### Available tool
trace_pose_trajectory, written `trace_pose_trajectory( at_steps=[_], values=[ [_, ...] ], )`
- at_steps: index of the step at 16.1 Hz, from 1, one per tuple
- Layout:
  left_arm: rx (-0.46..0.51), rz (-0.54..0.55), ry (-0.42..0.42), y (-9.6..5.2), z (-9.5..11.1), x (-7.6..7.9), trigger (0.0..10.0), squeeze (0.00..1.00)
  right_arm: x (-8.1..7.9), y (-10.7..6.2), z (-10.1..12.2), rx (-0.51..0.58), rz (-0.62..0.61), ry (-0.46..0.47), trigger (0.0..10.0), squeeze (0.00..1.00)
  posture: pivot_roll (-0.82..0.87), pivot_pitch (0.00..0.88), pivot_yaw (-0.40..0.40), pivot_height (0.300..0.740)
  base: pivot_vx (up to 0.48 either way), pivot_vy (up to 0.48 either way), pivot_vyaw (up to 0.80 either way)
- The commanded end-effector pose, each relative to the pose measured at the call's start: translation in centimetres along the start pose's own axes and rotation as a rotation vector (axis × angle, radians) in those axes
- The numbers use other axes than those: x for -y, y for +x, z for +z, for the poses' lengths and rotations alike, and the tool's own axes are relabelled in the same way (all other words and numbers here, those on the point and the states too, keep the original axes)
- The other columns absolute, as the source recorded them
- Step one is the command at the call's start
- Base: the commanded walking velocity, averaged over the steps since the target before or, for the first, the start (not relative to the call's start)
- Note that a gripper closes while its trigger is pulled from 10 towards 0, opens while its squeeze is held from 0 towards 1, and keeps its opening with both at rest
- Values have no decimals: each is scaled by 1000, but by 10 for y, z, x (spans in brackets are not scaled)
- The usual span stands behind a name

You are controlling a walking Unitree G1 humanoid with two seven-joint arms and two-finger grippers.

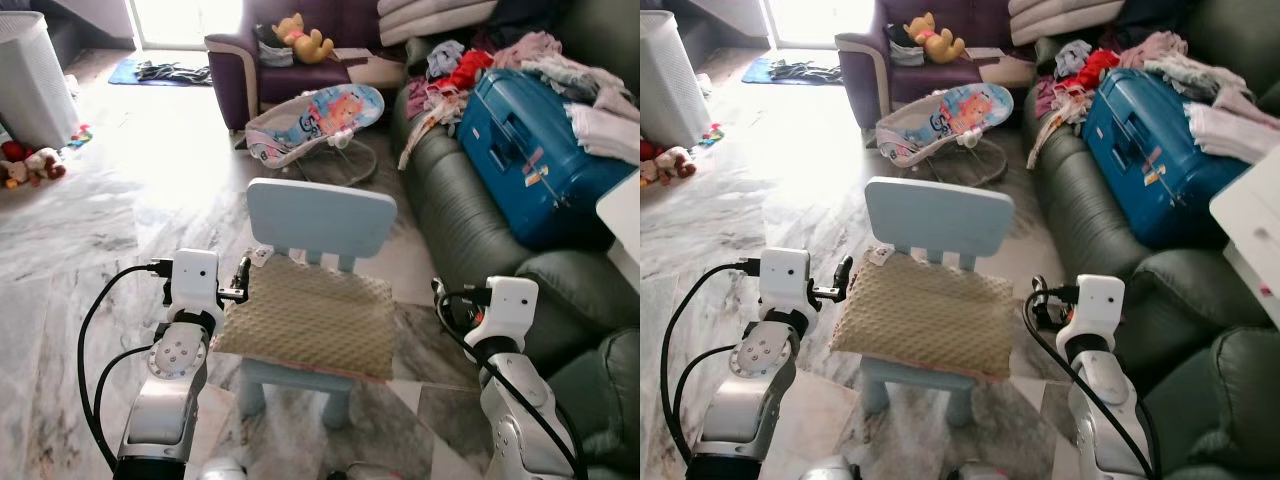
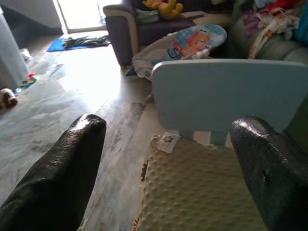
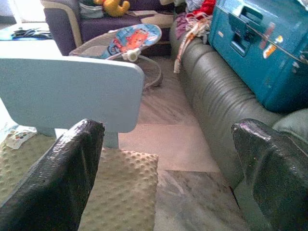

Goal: Move the pillow to the sofa

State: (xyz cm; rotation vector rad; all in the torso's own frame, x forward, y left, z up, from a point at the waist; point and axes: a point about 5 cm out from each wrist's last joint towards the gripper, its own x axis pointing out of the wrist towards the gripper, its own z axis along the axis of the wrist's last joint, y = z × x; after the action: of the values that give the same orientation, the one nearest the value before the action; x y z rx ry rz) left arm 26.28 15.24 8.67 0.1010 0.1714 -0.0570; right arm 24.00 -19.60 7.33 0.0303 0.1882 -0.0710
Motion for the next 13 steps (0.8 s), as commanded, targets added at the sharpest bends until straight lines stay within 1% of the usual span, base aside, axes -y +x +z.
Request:
trace_pose_trajectory(
  at_steps=[1, 4, 5, 8, 11, 12, 13],
  values=[
    [8, -13, -1, 0, 3, 3, 10000, 0, 2, 0, 1, -2, -12, 2, 10000, 0, -9, 0, -53, 740, 255, 0, -800],
    [8, -22, -7, 0, 3, 4, 10000, 0, 3, 0, 1, -2, -12, 2, 10000, 0, -12, 0, -53, 740, 259, 0, -517],
    [7, -28, -9, -1, 3, 5, 10000, 0, 3, 0, 1, -3, -12, 2, 10000, 0, -12, 0, -53, 740, 274, 0, 0],
    [2, -26, -10, -1, 2, 6, 10000, 0, 2, 0, 1, -5, -11, 2, 10000, 0, -12, 0, -54, 740, 294, 0, -417],
    [-1, -19, -11, -1, 2, 5, 10000, 0, 2, 0, 1, -7, -9, 0, 10000, 0, -11, 0, -54, 740, 0, 0, 0],
    [-2, -23, -11, -1, 2, 5, 10000, 0, 2, 0, 1, -7, -8, 0, 10000, 0, -12, 0, -53, 740, 255, 0, 0],
    [-2, -27, -13, -1, 2, 6, 10000, 0, 2, 0, 0, -8, -9, 0, 10000, 0, -11, 0, -53, 740, 270, 255, 0]
  ],
)
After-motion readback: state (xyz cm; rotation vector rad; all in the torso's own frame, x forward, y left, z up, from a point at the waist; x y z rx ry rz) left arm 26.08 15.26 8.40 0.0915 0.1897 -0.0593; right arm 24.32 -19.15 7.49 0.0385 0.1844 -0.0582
